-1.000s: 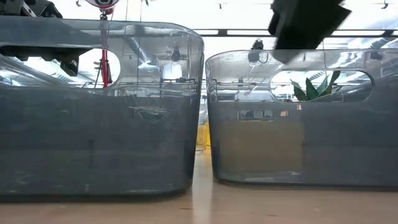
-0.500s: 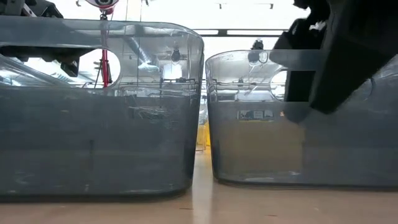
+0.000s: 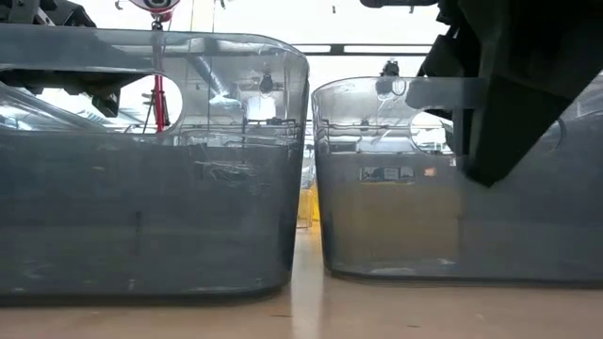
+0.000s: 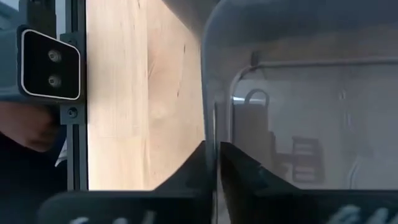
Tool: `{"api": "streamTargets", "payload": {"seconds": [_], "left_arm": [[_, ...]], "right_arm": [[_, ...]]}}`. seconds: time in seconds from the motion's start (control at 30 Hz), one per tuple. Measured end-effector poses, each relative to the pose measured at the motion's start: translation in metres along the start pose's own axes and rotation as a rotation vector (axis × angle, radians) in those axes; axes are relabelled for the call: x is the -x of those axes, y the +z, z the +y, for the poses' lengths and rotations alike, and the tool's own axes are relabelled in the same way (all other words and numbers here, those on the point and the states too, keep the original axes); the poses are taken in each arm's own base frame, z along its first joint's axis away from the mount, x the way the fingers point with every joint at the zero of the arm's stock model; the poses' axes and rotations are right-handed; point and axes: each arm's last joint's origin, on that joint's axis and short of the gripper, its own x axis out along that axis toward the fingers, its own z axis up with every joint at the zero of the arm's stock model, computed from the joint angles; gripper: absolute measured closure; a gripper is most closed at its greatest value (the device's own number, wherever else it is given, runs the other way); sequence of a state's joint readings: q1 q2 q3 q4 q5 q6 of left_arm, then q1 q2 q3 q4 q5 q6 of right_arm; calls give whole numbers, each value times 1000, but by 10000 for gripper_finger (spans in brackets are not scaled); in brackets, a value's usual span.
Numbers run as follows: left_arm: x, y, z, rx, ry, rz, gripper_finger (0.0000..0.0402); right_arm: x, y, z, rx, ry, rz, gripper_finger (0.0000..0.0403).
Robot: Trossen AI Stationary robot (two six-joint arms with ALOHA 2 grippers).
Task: Stack baskets by color
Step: Stack the middle black bin on the right black bin
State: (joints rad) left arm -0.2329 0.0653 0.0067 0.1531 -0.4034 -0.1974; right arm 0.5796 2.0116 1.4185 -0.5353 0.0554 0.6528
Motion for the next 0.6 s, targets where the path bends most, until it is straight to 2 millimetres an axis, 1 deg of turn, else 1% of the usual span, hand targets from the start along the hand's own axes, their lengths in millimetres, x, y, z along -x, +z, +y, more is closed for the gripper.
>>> {"api": "streamTargets", "payload": {"seconds": [0.03, 0.1, 0.23, 0.33, 0.47, 0.6], "left_arm": [[0, 0, 0, -1, 0, 0, 366], [0, 0, 0, 0, 0, 0, 368], [0, 0, 0, 0, 0, 0, 374], [0, 0, 0, -1, 0, 0, 376], [0, 0, 0, -1, 0, 0, 372], [0, 0, 0, -1, 0, 0, 367]], "right_arm": [[0, 0, 0, 0, 5, 5, 386], [1, 1, -1, 2, 14, 11, 394], [6, 4, 0, 5, 6, 32, 389], [21, 13, 5, 22, -18, 51, 393], [45, 26, 15, 48, -36, 52, 398], [67, 33, 23, 82, -79, 43, 398]]}}
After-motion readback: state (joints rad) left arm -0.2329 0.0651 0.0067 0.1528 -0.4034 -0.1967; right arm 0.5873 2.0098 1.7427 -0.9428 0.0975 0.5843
